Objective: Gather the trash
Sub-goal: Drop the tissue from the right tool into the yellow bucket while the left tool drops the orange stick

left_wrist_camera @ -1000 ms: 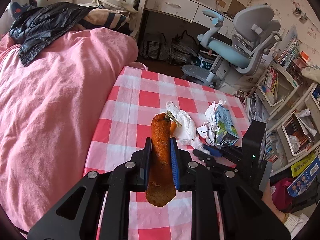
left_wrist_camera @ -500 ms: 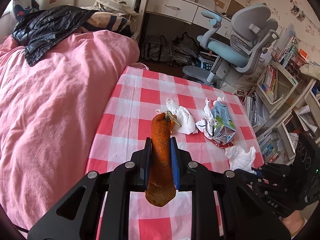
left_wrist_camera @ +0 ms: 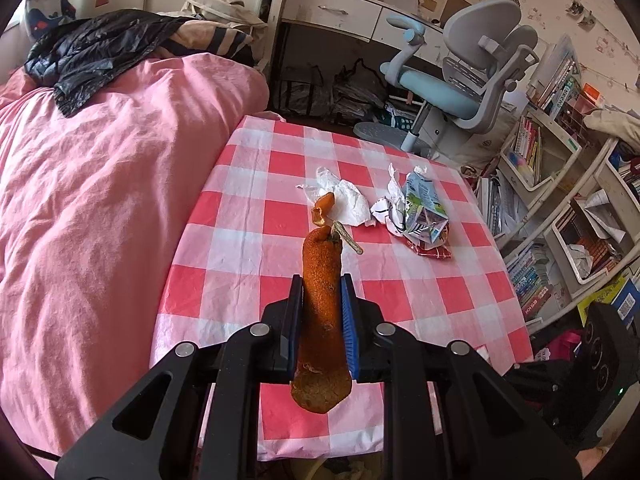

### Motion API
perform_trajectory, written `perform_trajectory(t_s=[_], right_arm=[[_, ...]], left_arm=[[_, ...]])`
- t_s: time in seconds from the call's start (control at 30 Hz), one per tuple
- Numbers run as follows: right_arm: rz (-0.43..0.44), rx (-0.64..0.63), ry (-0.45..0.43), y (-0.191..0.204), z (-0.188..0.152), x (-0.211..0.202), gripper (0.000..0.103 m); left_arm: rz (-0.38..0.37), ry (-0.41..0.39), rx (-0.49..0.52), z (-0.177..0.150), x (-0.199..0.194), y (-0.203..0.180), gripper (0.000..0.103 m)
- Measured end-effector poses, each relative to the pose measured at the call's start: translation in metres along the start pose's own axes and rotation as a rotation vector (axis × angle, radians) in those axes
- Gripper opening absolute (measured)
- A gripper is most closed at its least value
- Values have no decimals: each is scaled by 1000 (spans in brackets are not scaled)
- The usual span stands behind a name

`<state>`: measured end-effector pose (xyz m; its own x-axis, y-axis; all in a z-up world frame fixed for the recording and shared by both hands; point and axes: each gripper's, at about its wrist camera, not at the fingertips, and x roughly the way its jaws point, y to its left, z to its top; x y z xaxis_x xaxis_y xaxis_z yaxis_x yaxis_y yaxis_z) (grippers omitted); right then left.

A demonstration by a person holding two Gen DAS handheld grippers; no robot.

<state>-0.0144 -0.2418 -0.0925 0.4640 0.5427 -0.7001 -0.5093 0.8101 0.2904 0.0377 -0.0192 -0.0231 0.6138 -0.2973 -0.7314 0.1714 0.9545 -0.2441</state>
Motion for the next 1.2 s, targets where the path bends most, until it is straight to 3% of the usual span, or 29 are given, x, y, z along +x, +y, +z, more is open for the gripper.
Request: perform_trajectory(t_s=[0.2,0.37,0.43,0.47,0.5,0.6,0.73,0.9,1.07,1.2], right_arm=[[68,-33,128,33,-37,17,8],[96,-104,331,61,-83,44,10],[98,-132,424,67,-98,55,27],[89,-148,473,68,-105,62,53],[55,-174,493,69,-110,65,62],[11,-209,500,69,-112,67,62],[-31,-168,402,55,-96,52,65],[-100,-95,122,33,-56,3,78],[-191,-57,-149,4,-4,-55,83],[-235,-48,-261,-17,21,-82,87]], left_arm=[[-4,-3,-1,-5,-6,0,18],[-10,-7,-11,-9,-11,3,18],[-11,-8,-11,-10,-12,3,18],[-12,-8,-11,-10,-12,2,18],[-11,-7,-11,-10,-12,3,18],[-9,-2,-7,-14,-13,1,18],[-5,13,-4,-22,-12,-2,18],[-25,71,17,-50,-8,-21,18],[-57,189,91,-106,-1,-58,18],[-92,342,207,-159,8,-91,22]])
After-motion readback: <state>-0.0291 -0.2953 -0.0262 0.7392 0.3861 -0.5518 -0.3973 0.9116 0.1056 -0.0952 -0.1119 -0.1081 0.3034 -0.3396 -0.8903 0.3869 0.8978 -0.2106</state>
